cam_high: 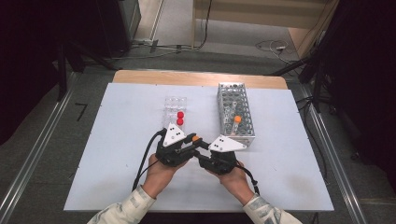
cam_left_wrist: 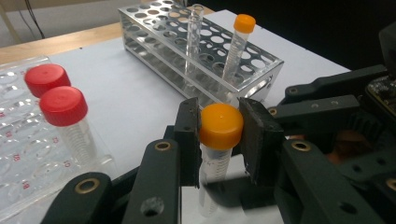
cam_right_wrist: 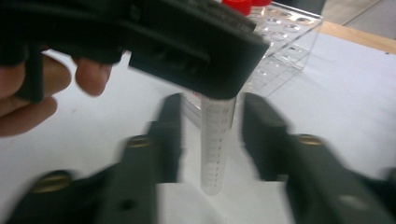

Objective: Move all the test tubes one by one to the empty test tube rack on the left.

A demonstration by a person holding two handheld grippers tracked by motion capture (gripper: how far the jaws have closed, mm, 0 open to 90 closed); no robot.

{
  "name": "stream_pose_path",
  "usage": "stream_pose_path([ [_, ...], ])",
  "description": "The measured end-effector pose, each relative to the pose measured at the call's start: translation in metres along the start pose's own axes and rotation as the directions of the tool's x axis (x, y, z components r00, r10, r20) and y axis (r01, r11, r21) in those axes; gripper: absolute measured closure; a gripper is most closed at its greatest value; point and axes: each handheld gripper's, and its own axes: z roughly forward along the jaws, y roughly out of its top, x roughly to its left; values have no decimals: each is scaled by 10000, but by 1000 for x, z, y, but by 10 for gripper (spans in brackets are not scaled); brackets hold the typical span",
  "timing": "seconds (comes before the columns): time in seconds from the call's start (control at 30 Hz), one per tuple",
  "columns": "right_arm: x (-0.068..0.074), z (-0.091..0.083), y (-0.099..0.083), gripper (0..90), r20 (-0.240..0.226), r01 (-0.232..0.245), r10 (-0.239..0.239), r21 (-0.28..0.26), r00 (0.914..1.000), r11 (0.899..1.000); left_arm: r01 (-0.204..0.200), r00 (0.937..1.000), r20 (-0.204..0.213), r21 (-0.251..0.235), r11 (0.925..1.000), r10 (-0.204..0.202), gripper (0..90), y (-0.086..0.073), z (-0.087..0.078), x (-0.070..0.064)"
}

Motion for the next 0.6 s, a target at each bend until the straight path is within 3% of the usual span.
stream_pose_path([
  [0.1,-1,-3,0,346,-166,228,-225,140,9996,9996,126,9999,-68,-117,9999,-127,703,3,-6,5],
  [0.17,-3,-6,0,305,-178,249,-245,215,9995,9995,256,9996,-137,-183,9995,-258,703,4,-13,10],
  [0.33,-11,-25,-4,273,-123,345,-344,133,9993,9993,510,9976,-451,-457,9977,-531,703,9,-29,25],
  [0.6,-27,-48,-8,274,283,-62,64,-79,9996,9999,714,9924,-931,-917,9932,-799,703,24,-48,46],
])
